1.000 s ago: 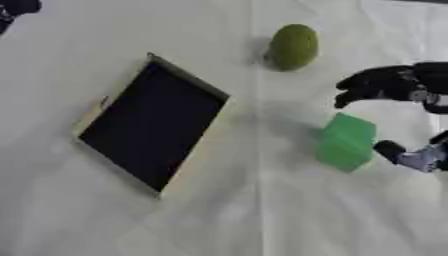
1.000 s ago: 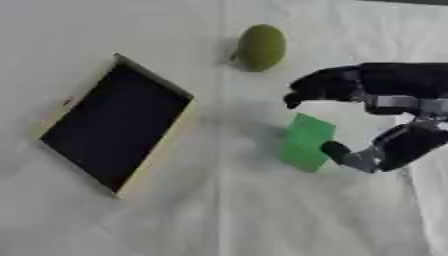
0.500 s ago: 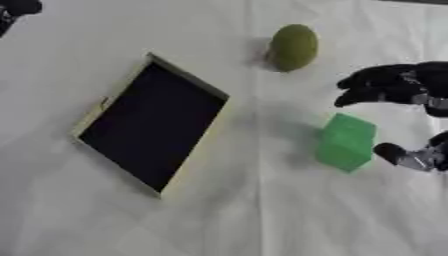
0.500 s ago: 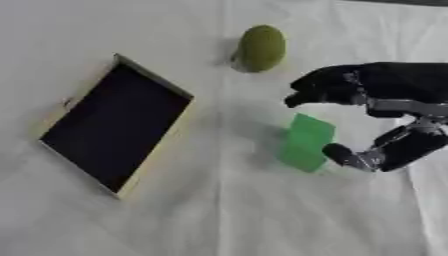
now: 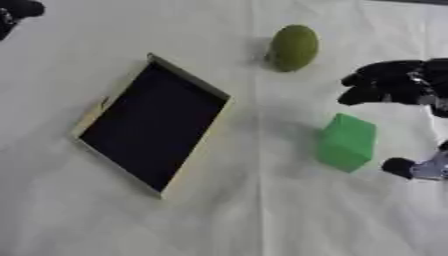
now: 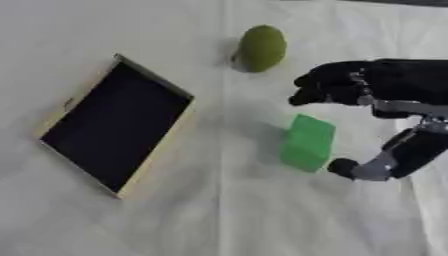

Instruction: Pick up objects on the table and place them in the box.

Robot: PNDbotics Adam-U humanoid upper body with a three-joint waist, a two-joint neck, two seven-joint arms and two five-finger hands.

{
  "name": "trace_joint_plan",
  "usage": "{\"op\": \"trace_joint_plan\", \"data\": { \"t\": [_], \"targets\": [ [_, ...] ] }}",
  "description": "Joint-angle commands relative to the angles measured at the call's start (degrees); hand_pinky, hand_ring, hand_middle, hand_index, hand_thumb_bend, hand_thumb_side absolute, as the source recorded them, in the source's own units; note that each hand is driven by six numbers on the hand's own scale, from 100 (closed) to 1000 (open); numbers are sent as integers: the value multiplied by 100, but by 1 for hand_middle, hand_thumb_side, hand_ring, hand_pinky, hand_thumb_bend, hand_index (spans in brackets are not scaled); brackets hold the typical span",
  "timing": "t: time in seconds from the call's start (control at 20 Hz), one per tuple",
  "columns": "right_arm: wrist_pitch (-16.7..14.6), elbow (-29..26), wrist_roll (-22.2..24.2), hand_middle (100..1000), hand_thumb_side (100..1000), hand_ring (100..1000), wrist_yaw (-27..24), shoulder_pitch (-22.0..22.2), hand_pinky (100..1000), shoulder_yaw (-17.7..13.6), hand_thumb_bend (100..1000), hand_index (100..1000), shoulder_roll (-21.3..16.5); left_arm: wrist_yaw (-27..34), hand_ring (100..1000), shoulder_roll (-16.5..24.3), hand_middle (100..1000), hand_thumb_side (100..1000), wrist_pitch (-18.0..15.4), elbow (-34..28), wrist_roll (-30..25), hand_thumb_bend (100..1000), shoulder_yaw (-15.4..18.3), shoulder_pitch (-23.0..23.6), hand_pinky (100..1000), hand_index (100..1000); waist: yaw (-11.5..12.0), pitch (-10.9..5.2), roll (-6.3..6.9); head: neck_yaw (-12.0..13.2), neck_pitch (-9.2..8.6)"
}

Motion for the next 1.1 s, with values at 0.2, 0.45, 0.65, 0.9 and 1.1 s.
{"op": "trace_joint_plan", "data": {
  "t": [0.2,0.45,0.65,0.9,1.1],
  "targets": [
    [-692,41,397,864,638,1000,304,-34,1000,-38,237,1000,-305,6,788,75,820,672,9,-62,-52,100,0,-44,888,845,-2,-155,9,3,-39],
    [-667,68,212,859,613,1000,437,-43,1000,18,257,1000,-309,18,788,69,818,672,24,-61,-59,100,-4,-55,888,845,9,-155,11,0,-49],
    [-758,62,265,863,444,1000,407,-22,1000,56,385,1000,-317,19,788,66,818,672,32,-59,-62,100,-7,-58,888,845,17,-154,9,4,-54],
    [-890,72,570,862,322,1000,214,-14,1000,62,354,1000,-295,20,788,61,817,672,35,-58,-66,100,-14,-61,887,846,21,-160,10,2,-51],
    [-772,64,851,857,272,1000,-130,-2,1000,27,285,1000,-237,20,789,54,817,672,53,-62,-73,100,-23,-53,887,846,12,-174,5,1,-47]
  ]
}}
